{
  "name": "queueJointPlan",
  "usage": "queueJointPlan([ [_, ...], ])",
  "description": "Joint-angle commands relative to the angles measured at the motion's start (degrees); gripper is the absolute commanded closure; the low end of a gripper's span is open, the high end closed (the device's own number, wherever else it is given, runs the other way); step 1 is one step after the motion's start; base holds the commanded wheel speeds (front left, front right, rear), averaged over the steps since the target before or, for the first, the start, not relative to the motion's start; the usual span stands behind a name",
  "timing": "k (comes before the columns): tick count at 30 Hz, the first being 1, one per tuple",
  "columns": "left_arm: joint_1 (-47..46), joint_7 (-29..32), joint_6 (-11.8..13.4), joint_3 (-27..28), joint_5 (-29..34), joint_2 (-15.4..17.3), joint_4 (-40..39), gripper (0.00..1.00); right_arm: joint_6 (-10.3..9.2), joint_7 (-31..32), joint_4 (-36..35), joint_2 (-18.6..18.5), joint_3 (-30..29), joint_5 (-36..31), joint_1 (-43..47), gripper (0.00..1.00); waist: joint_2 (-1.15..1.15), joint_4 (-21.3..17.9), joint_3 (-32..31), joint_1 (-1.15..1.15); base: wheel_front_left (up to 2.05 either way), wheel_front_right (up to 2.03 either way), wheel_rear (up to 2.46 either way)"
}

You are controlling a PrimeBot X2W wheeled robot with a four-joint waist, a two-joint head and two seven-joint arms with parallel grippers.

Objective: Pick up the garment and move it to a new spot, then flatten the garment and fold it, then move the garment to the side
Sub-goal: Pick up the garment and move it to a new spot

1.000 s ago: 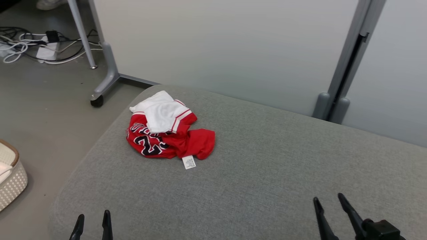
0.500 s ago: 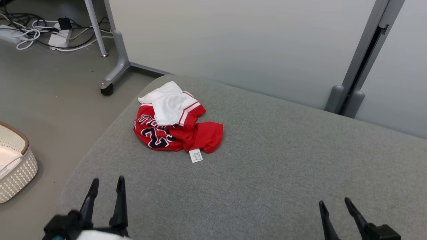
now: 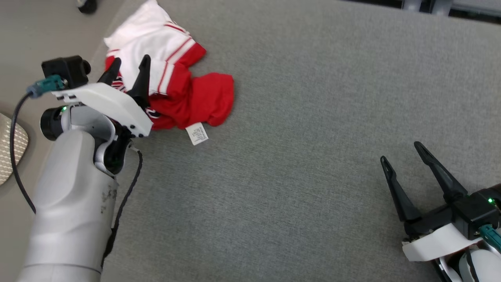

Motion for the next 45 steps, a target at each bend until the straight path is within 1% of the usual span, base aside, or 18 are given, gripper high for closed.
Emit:
queueJointPlan([
  [1, -2.82, 1.70, 0.07, 0.33, -0.92, 0.71, 3.26, 0.00, -0.01, 0.28, -1.07, -0.54, 0.28, 0.04, -1.34, 0.00, 0.00, -5.68, 9.57, 0.00, 0.00, 0.00, 0.00],
  [2, -4.83, 3.01, 0.06, 0.13, -0.74, 1.57, 5.81, 0.00, -0.01, 0.31, -1.58, -0.56, 0.43, 0.03, -1.52, 0.00, 0.00, -6.25, 10.19, 0.00, 0.00, 0.00, 0.00],
  [6, -10.08, 6.94, 0.31, 1.19, -2.60, 2.52, 15.36, 0.00, -0.02, 0.45, -1.98, -0.56, 0.14, 0.27, -1.74, 0.00, 0.00, -8.05, 11.45, 0.00, 0.00, 0.00, 0.00],
  [7, -10.59, 7.77, 0.25, 0.37, -1.89, 3.03, 17.28, 0.39, -0.02, 0.40, -1.79, -0.51, 0.12, 0.29, -1.59, 0.00, 0.00, -8.43, 11.33, 0.00, 0.00, 0.00, 0.00],
  [8, -11.09, 8.41, 0.23, 0.48, -2.43, 3.13, 19.16, 0.55, -0.03, 0.41, -1.49, -0.38, 0.11, 0.29, -1.46, 0.00, 0.00, -8.78, 11.08, 0.00, 0.00, 0.00, 0.00],
  [9, -11.50, 8.47, 0.20, 0.55, -2.65, 3.19, 20.56, 1.00, -0.03, 0.34, -1.16, -0.16, 0.02, 0.40, -1.53, 0.00, 0.00, -9.13, 10.79, 0.00, 0.00, 0.00, 0.00],
  [13, -10.61, 8.19, -0.06, -1.76, -2.06, 2.91, 24.02, 1.00, -0.02, -0.28, 0.71, 1.09, 0.42, 0.80, -1.82, 0.00, 0.00, -10.25, 7.99, 0.00, 0.00, 0.00, 0.00],
  [16, -8.79, 6.21, -0.25, -4.73, -3.00, 2.30, 21.89, 1.00, -0.01, -1.06, 2.14, 2.85, 1.42, 1.39, -1.83, 0.00, 0.00, -11.58, 3.68, 0.00, 0.00, 0.00, 0.00],
  [21, -4.15, 3.14, -0.05, -11.65, -6.80, 3.28, 11.64, 1.00, -0.01, -1.82, 5.03, 6.30, 1.48, 2.36, -0.86, 0.00, 0.00, -14.17, -4.83, 0.00, 0.00, 0.00, 0.00],
  [22, -4.15, 3.14, -0.05, -11.65, -6.80, 3.28, 11.64, 1.00, -0.01, -1.82, 5.03, 6.30, 1.48, 2.36, -0.86, 0.00, 0.00, -14.17, -4.83, 0.00, 0.00, 0.00, 0.00],
  [23, -2.33, 2.84, -0.04, -12.99, -7.93, 3.26, 9.18, 1.00, -0.01, -1.84, 5.92, 7.00, 1.69, 2.63, -0.02, 0.00, 0.00, -14.95, -7.07, 0.00, 0.00, 0.00, 0.00],
  [27, 5.43, 3.00, -0.06, -17.60, -11.18, 3.54, -3.23, 1.00, -0.01, -1.86, 6.34, 9.10, 1.55, 3.53, 3.34, 0.00, 0.00, -18.74, -14.30, 0.00, 0.00, 0.00, 0.00],
  [30, 12.28, 5.31, -0.02, -20.70, -11.87, 3.18, -14.08, 1.00, -0.01, -1.87, 5.88, 9.92, 0.78, 3.91, 6.07, 0.00, 0.00, -21.35, -17.66, 0.00, 0.00, 0.00, 0.00],
  [35, 22.10, 10.16, 3.69, -25.33, -13.04, 0.89, -32.89, 1.00, -0.01, -1.83, 5.03, 10.38, -0.11, 3.46, 8.99, 0.00, 0.00, -25.38, -20.05, 0.00, 0.00, 0.00, 0.00],
  [38, 25.50, 12.98, 5.73, -28.40, -13.82, -0.17, -39.74, 1.00, -0.01, -1.83, 4.48, 10.50, -0.81, 3.10, 9.57, 0.00, 0.00, -27.32, -19.84, 0.00, 0.00, 0.00, 0.00],
  [39, 25.92, 13.38, 6.42, -29.06, -13.18, -0.20, -40.96, 1.00, -0.01, -1.83, 4.32, 10.54, -0.78, 3.07, 9.58, 0.00, 0.00, -28.01, -19.62, 0.00, 0.00, 0.00, 0.00],
  [42, 27.39, 14.06, 7.99, -29.98, -14.16, -1.13, -42.60, 1.00, -0.01, -1.83, 3.91, 10.60, -1.02, 3.13, 9.41, 0.00, 0.00, -29.95, -18.84, 0.00, 0.00, 0.00, 0.00],
  [45, 27.60, 13.96, 9.57, -28.50, -13.96, -0.23, -38.58, 1.00, -0.01, -1.84, 3.74, 10.68, -1.02, 3.32, 9.09, 0.00, 0.00, -31.37, -17.67, 0.00, 0.00, 0.00, 0.00],
])
